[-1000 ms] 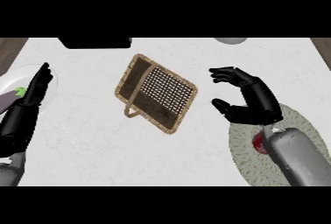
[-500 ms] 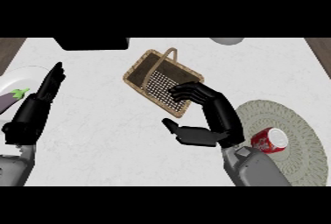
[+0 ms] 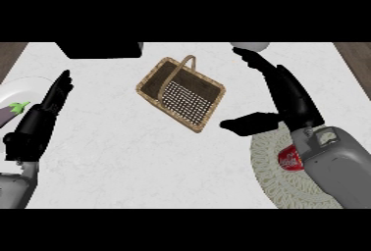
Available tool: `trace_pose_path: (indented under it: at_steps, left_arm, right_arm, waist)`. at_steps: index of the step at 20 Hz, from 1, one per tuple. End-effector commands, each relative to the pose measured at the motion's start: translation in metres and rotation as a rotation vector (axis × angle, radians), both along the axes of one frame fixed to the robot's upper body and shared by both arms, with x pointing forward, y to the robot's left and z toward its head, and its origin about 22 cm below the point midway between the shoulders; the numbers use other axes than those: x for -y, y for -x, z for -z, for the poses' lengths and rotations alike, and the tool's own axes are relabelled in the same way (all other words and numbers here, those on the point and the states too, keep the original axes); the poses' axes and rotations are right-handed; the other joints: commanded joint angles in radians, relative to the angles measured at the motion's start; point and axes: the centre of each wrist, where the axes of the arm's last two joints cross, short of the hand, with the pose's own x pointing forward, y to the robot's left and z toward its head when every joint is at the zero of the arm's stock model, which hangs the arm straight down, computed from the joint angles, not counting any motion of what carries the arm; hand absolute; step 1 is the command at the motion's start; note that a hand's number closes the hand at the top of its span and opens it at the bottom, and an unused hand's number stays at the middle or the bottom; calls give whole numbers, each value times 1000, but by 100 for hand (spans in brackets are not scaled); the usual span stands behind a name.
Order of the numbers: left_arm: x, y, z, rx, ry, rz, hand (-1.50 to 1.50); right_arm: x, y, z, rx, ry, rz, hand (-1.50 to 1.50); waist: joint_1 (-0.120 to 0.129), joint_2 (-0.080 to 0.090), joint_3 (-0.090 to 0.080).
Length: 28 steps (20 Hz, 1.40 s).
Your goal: Pick the can from the placemat and place it in the basket
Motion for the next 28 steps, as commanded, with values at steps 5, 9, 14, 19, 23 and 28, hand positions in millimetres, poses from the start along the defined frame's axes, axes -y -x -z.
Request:
trace_pose_path:
  at_steps: [5, 9, 14, 19, 23, 28]
  left_arm:
    - [-1, 1, 1, 0, -7, 25, 0]
    - [9, 6, 5, 2, 16, 27, 0]
    - [-1, -2, 4, 6, 14, 38, 0]
    - [-10, -2, -7, 10, 21, 33, 0]
    - [11, -6, -10, 11, 15, 38, 0]
    - [-4, -3, 4, 13, 20, 23, 0]
  right_arm:
    - [26, -5, -73, -269, 642, -90, -150]
    - [32, -3, -100, -445, 757, -190, -150]
    - [41, -12, -131, -557, 804, -228, -150]
    - [54, -24, -120, -626, 803, -186, -150]
    - [53, -18, -89, -647, 818, -196, -150]
    - [43, -24, -81, -667, 865, -238, -150]
  waist:
    - [29, 7, -1]
    - [29, 8, 5]
    - [28, 17, 7]
    - [38, 20, 8]
    - [30, 19, 9]
    - [40, 20, 9]
